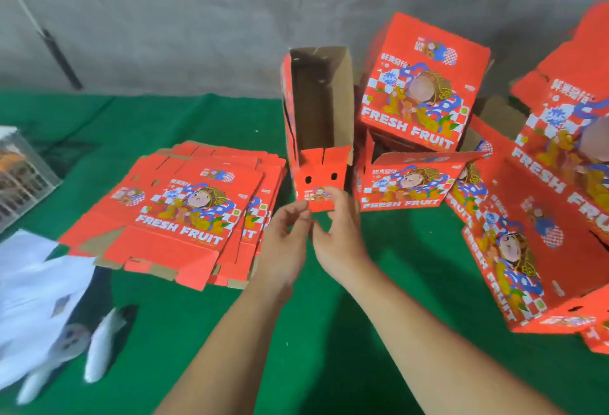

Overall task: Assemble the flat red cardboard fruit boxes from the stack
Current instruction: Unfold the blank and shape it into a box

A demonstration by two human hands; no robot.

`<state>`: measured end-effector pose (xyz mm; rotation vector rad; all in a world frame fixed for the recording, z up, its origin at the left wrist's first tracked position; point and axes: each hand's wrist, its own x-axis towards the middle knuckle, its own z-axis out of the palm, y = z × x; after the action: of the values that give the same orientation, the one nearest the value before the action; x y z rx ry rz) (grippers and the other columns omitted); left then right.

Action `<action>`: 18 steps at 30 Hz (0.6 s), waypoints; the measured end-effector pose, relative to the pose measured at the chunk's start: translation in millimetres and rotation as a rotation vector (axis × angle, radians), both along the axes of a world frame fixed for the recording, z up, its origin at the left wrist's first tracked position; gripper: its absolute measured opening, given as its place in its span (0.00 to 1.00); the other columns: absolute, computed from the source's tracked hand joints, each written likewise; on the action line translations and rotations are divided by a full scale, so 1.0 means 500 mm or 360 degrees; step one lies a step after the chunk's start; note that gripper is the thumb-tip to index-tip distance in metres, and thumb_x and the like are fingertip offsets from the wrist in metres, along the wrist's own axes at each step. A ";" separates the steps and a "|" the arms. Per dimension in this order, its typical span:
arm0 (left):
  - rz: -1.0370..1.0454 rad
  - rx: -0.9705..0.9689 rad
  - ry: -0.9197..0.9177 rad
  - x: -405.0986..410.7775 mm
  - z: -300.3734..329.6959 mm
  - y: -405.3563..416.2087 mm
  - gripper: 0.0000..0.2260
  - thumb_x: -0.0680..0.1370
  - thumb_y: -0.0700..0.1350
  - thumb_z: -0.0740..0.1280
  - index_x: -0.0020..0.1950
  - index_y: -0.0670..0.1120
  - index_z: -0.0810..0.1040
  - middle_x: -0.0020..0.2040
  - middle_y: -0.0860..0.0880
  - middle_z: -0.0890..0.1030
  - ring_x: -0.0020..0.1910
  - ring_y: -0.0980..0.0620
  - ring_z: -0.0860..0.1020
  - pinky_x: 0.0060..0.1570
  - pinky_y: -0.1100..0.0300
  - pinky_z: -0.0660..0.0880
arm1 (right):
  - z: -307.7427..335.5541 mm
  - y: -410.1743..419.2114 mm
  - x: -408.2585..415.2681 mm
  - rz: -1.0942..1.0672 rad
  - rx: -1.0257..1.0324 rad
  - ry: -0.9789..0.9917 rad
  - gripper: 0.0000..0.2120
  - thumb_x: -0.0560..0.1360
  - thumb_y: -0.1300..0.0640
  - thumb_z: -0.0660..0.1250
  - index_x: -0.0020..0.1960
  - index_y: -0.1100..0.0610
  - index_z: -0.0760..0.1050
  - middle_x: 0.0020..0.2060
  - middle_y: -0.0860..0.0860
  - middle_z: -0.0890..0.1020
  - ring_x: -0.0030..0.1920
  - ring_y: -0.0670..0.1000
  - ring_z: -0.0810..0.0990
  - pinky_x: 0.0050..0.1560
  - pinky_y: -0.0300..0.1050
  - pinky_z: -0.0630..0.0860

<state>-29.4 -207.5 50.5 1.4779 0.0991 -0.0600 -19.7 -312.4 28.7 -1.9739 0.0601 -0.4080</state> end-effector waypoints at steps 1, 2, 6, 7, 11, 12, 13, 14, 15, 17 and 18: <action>0.0041 0.0001 0.0023 -0.002 -0.008 0.026 0.09 0.84 0.39 0.65 0.63 0.46 0.80 0.56 0.49 0.83 0.54 0.54 0.79 0.66 0.51 0.74 | -0.008 0.024 0.002 0.0079 -0.0006 0.0044 0.28 0.75 0.66 0.70 0.73 0.55 0.69 0.67 0.52 0.69 0.70 0.52 0.69 0.72 0.56 0.69; 0.0081 -0.0002 0.0047 -0.003 -0.016 0.051 0.09 0.84 0.39 0.64 0.63 0.45 0.79 0.55 0.49 0.82 0.54 0.54 0.78 0.65 0.51 0.74 | -0.016 0.046 0.003 0.0148 -0.0009 0.0093 0.28 0.75 0.66 0.70 0.73 0.55 0.68 0.68 0.52 0.68 0.70 0.52 0.69 0.72 0.55 0.69; 0.0250 0.0033 0.0137 -0.004 -0.055 0.145 0.09 0.84 0.40 0.65 0.64 0.44 0.79 0.57 0.46 0.82 0.52 0.51 0.79 0.57 0.57 0.76 | -0.042 0.131 0.014 0.0349 -0.0014 0.0394 0.25 0.78 0.62 0.68 0.71 0.48 0.68 0.63 0.48 0.70 0.55 0.47 0.76 0.56 0.34 0.72; 0.0281 0.0038 0.0161 -0.005 -0.065 0.169 0.09 0.84 0.41 0.65 0.64 0.45 0.79 0.56 0.46 0.82 0.48 0.53 0.79 0.51 0.60 0.76 | -0.049 0.153 0.017 0.0395 -0.0012 0.0476 0.23 0.78 0.62 0.68 0.70 0.47 0.69 0.62 0.48 0.71 0.51 0.47 0.77 0.52 0.33 0.71; 0.0342 0.0042 0.0306 0.001 -0.107 0.257 0.09 0.85 0.42 0.65 0.64 0.47 0.79 0.55 0.46 0.83 0.46 0.54 0.79 0.48 0.61 0.74 | -0.080 0.245 0.039 0.0570 0.0090 0.0809 0.17 0.80 0.60 0.68 0.66 0.48 0.73 0.54 0.47 0.79 0.51 0.50 0.80 0.45 0.33 0.74; 0.0364 0.0046 0.0344 0.007 -0.117 0.279 0.09 0.85 0.42 0.65 0.64 0.48 0.80 0.56 0.46 0.83 0.48 0.53 0.79 0.51 0.59 0.73 | -0.086 0.270 0.045 0.0593 0.0179 0.0910 0.15 0.80 0.59 0.68 0.65 0.48 0.73 0.53 0.47 0.79 0.50 0.48 0.81 0.42 0.31 0.74; 0.0387 0.0050 0.0374 0.015 -0.127 0.300 0.09 0.84 0.42 0.65 0.63 0.49 0.80 0.56 0.46 0.83 0.50 0.52 0.79 0.52 0.58 0.73 | -0.093 0.295 0.053 0.0581 0.0283 0.1018 0.14 0.80 0.57 0.68 0.65 0.50 0.72 0.54 0.48 0.80 0.50 0.46 0.81 0.40 0.31 0.77; 0.0402 0.0052 0.0407 0.024 -0.137 0.321 0.09 0.84 0.42 0.65 0.63 0.49 0.79 0.57 0.45 0.83 0.50 0.51 0.78 0.53 0.57 0.73 | -0.099 0.320 0.060 0.0536 0.0387 0.1132 0.12 0.81 0.56 0.67 0.63 0.52 0.73 0.55 0.50 0.80 0.51 0.47 0.82 0.44 0.34 0.81; 0.0405 0.0051 0.0446 0.033 -0.146 0.342 0.10 0.84 0.42 0.65 0.65 0.49 0.79 0.59 0.44 0.83 0.52 0.51 0.78 0.54 0.57 0.73 | -0.108 0.344 0.068 0.0458 0.0479 0.1248 0.11 0.81 0.55 0.65 0.63 0.53 0.73 0.55 0.52 0.82 0.52 0.50 0.84 0.52 0.42 0.84; 0.0368 0.0082 0.0536 0.054 -0.162 0.380 0.16 0.83 0.43 0.65 0.71 0.49 0.76 0.66 0.46 0.80 0.58 0.52 0.78 0.57 0.58 0.73 | -0.132 0.389 0.082 0.0272 0.0691 0.1467 0.07 0.82 0.54 0.63 0.59 0.51 0.76 0.49 0.50 0.84 0.47 0.52 0.83 0.60 0.52 0.82; 0.0342 0.0149 0.0577 0.063 -0.172 0.400 0.19 0.82 0.45 0.66 0.74 0.51 0.74 0.69 0.48 0.78 0.62 0.51 0.77 0.59 0.57 0.72 | -0.145 0.409 0.089 0.0198 0.0769 0.1536 0.06 0.82 0.54 0.64 0.56 0.51 0.77 0.46 0.50 0.83 0.45 0.51 0.81 0.59 0.53 0.81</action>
<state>2.2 -7.4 -35.6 1.5285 0.5600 -0.1500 24.9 -108.1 -43.7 -1.5162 0.5846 0.6171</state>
